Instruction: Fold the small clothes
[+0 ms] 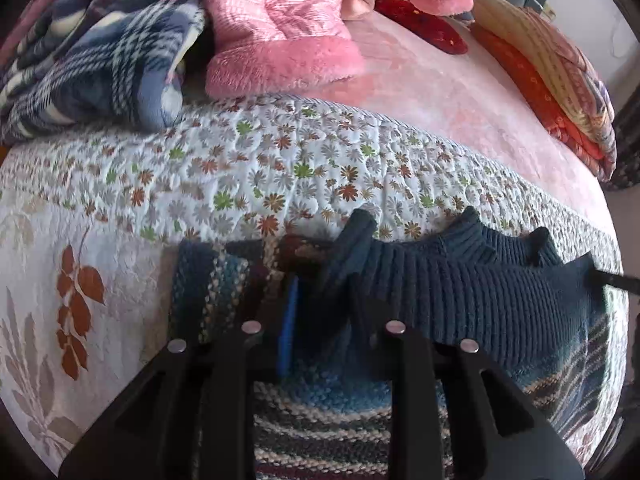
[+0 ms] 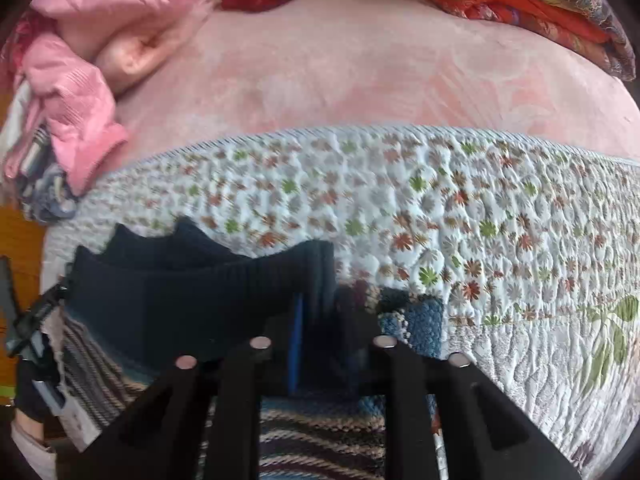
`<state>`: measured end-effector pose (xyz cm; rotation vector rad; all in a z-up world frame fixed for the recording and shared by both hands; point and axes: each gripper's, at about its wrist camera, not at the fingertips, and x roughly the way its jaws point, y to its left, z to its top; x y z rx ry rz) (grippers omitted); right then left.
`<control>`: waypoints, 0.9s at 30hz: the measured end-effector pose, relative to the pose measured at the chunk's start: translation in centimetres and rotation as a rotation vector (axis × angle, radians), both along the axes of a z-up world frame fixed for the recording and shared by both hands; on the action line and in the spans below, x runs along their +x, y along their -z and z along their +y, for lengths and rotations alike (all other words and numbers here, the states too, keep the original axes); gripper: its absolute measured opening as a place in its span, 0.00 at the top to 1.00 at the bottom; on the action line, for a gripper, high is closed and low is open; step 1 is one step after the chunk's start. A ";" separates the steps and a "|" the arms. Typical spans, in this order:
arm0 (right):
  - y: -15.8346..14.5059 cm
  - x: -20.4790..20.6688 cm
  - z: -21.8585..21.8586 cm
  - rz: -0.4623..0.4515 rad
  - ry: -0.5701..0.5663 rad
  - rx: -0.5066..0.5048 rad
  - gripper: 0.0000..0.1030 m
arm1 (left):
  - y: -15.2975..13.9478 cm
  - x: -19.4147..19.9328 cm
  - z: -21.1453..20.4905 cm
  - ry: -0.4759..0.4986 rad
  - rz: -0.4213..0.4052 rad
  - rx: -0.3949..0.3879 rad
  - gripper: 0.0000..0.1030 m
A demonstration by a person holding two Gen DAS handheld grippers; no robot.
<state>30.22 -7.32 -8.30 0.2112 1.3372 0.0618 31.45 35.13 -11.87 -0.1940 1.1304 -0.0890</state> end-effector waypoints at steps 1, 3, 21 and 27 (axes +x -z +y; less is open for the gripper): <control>0.0 -0.2 0.0 -0.005 0.002 -0.013 0.73 | -0.2 -0.2 0.2 -0.005 0.000 -0.012 0.74; -0.6 -0.9 -0.6 -0.031 0.001 0.022 0.64 | -0.8 -0.8 0.6 -0.009 0.002 -0.007 0.66; -1.8 -15.7 -4.0 0.085 -0.014 0.043 0.63 | -5.4 -13.1 -1.2 0.109 0.021 0.009 0.54; -0.4 -17.7 -4.4 0.135 0.011 -0.004 0.73 | -2.5 -13.4 -2.4 0.123 0.075 0.058 0.54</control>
